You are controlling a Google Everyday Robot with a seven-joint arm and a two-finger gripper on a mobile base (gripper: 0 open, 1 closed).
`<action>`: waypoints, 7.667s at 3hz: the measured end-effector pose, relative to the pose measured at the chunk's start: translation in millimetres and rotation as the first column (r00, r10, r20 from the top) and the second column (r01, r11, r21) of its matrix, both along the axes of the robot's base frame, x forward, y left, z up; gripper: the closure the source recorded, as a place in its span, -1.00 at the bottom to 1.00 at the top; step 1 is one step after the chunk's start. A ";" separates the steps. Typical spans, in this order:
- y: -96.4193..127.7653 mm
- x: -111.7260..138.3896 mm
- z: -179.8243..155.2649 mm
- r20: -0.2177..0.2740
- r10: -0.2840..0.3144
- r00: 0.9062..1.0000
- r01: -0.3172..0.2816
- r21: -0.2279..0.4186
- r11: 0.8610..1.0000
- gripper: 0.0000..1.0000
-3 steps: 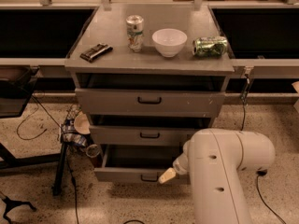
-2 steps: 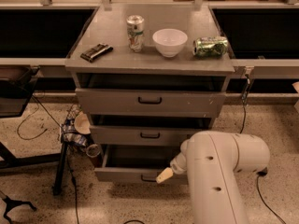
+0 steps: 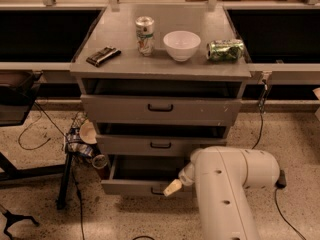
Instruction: Open bottom drawer
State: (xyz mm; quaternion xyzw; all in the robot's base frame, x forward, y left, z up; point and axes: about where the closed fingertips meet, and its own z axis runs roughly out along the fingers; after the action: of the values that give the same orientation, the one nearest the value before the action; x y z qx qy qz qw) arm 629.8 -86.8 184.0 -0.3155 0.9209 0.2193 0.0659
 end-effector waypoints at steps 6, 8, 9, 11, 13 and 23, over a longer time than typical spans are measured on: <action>-58.9 -72.3 -27.8 -0.339 0.061 0.939 -0.141 -0.214 0.967 -1.00; -68.2 -89.7 -29.3 -0.415 0.084 0.906 -0.192 -0.225 0.955 -1.00; -75.2 -103.3 -28.4 -0.462 0.100 0.881 -0.222 -0.218 0.950 -1.00; -80.9 -116.9 -26.6 -0.497 0.133 0.857 -0.248 -0.173 0.953 -1.00; -72.6 -120.4 -28.9 -0.485 0.190 0.854 -0.295 -0.150 0.944 -1.00; -87.8 -192.2 -4.5 -0.433 0.327 0.840 -0.407 -0.102 0.908 -1.00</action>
Offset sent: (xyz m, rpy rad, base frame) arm -0.0251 -0.0325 -0.0040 -0.1411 0.1623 0.0515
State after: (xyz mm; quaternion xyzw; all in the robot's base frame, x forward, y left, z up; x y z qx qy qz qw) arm 437.6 -174.6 179.4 -0.4388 0.8528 0.1996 -0.2007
